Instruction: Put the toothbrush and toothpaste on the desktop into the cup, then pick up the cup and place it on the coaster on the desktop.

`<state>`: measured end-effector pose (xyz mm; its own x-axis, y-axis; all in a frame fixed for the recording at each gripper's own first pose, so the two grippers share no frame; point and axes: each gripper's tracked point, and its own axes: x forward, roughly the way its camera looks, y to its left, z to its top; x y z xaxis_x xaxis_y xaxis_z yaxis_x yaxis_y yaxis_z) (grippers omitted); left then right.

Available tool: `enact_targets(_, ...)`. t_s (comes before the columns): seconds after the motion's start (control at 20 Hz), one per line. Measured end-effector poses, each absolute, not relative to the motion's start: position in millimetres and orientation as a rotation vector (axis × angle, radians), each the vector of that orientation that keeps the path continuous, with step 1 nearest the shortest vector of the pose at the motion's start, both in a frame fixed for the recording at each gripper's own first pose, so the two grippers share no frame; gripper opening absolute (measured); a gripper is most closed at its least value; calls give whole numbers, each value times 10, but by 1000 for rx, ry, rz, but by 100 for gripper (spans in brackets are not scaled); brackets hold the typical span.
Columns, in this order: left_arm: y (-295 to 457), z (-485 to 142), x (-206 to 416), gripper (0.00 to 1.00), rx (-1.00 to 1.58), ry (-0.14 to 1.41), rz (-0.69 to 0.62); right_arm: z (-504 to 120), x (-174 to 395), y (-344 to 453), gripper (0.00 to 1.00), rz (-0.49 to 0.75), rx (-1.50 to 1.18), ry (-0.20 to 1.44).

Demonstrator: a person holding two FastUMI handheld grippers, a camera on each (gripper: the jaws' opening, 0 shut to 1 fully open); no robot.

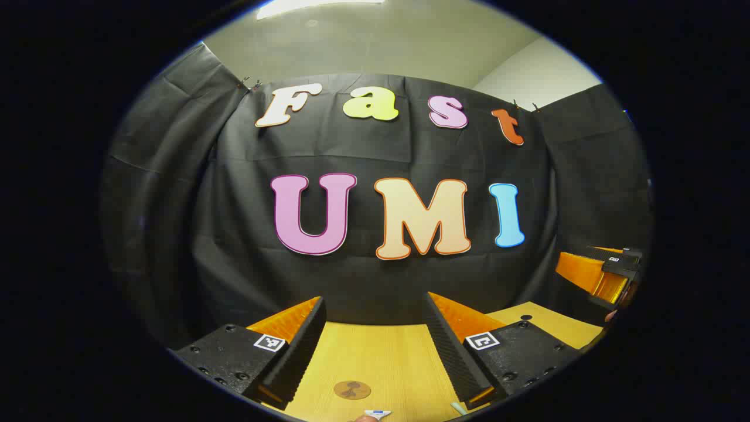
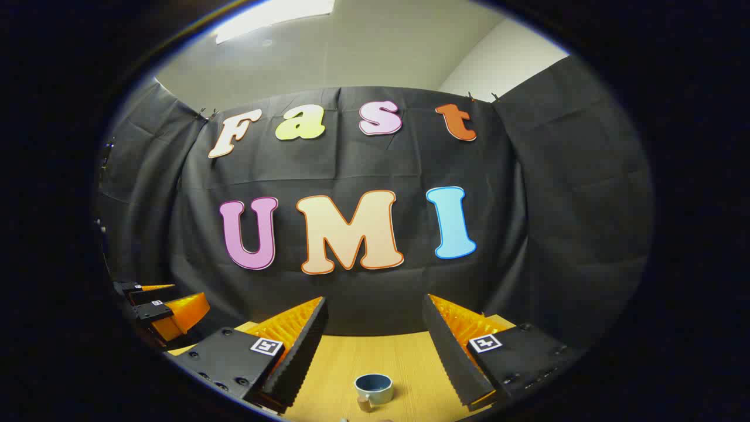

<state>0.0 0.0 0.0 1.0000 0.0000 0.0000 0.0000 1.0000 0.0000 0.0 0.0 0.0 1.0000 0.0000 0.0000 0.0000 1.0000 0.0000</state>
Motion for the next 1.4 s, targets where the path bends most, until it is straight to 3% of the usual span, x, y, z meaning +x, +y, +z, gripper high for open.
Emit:
enact_targets(0.9,103,-73,61,95,-7,11,38,-6,53,90,98,18,-60,-2)
enact_targets(1.4,656,-157,-82,95,50,8,118,-1402,-82,554,100,164,-188,459)
